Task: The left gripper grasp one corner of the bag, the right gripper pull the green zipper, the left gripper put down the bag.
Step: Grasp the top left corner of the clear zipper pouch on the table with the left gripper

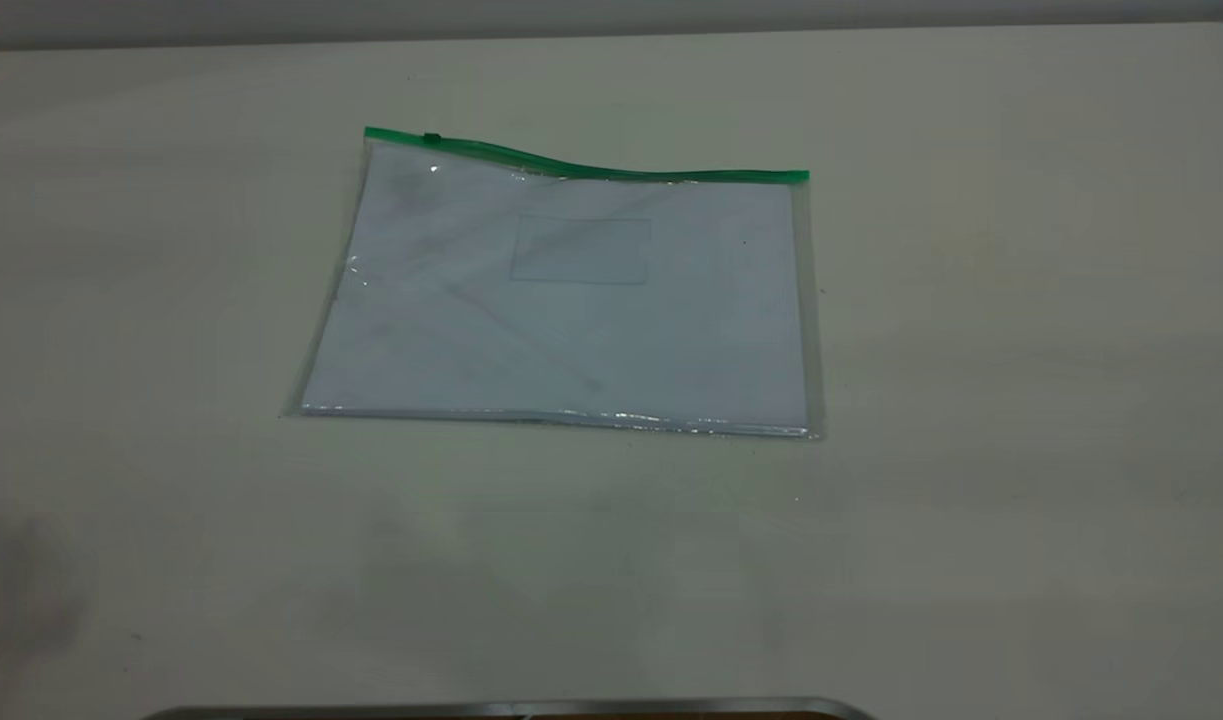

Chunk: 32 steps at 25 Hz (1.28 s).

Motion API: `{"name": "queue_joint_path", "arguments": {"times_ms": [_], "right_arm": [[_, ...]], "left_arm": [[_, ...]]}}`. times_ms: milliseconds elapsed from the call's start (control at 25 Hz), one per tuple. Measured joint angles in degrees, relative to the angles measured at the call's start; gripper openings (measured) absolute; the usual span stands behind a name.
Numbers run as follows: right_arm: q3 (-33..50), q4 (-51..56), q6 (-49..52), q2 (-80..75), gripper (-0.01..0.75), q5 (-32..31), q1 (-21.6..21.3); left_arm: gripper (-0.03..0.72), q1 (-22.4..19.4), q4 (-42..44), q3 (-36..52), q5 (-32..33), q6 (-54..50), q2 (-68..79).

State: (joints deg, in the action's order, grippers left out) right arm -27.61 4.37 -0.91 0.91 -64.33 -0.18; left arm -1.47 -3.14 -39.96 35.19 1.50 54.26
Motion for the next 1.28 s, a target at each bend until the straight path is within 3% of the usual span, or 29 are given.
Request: {"name": "queue_joint_path", "arguments": {"times_ms": [680,880,1280], "right_arm": [[0.0,0.11,-0.14,0.0,0.36,0.0,0.0],[0.0,0.12,-0.2,0.0,0.364,0.0,0.0],[0.0,0.12,-0.15,0.0,0.467,0.0,0.0]], "left_arm": [[0.59,0.0,-27.78,-21.32,-2.74,31.98,43.77],[0.59,0.14,-29.31,-28.04,-3.0,35.32,54.97],[0.59,0.73,-32.64,-42.51,-0.73,40.07,72.83]]}}
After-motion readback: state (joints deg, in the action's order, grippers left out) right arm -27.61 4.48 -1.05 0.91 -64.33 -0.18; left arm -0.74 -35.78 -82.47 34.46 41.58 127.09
